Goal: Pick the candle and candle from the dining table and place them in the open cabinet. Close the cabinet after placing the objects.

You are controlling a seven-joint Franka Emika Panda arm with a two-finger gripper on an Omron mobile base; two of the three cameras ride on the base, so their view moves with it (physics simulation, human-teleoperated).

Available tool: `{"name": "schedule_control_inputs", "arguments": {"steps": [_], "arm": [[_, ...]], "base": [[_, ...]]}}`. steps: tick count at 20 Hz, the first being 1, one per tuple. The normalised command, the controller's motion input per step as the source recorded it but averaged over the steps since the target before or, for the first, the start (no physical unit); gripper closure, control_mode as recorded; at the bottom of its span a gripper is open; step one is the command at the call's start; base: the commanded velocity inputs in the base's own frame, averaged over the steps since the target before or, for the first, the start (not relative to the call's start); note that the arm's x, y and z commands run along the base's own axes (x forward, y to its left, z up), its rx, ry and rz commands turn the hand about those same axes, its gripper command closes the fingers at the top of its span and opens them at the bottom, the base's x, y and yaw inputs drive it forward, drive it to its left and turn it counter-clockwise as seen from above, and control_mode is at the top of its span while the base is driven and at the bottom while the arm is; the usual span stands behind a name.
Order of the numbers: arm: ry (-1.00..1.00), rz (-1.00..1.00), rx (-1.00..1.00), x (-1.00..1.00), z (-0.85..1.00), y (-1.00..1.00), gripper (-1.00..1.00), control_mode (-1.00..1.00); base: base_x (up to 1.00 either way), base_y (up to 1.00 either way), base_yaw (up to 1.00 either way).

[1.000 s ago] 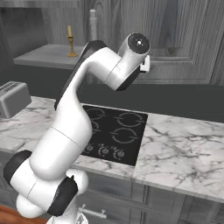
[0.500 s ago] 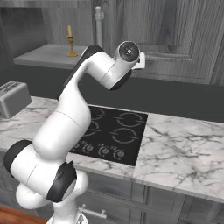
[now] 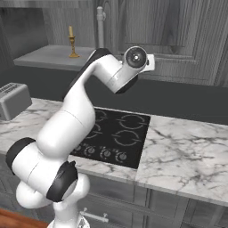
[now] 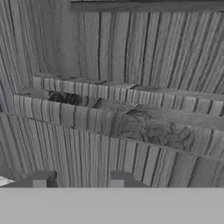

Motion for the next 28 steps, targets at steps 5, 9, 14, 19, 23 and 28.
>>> {"name": "schedule_control_inputs", "arguments": {"steps": [5, 9, 14, 19, 23, 28], "arm": [[-0.14, 0.00, -0.08, -0.23, 0.03, 0.27, -1.00, -1.00], [-0.21, 0.00, -0.08, -0.75, 0.06, 0.39, -1.00, -1.00], [-0.17, 0.00, -0.09, -0.75, 0.06, 0.47, -1.00, -1.00], [-0.12, 0.00, -0.11, -0.65, 0.02, 0.59, -1.00, -1.00], [-0.12, 0.00, -0.15, -0.65, 0.00, 0.67, -1.00, -1.00], [0.01, -0.02, -0.21, -0.10, -0.22, 0.57, -1.00, -1.00]], "base": [[0.00, 0.00, 0.00], [0.00, 0.00, 0.00], [0.00, 0.00, 0.00], [0.00, 0.00, 0.00], [0.00, 0.00, 0.00], [0.00, 0.00, 0.00]]}}
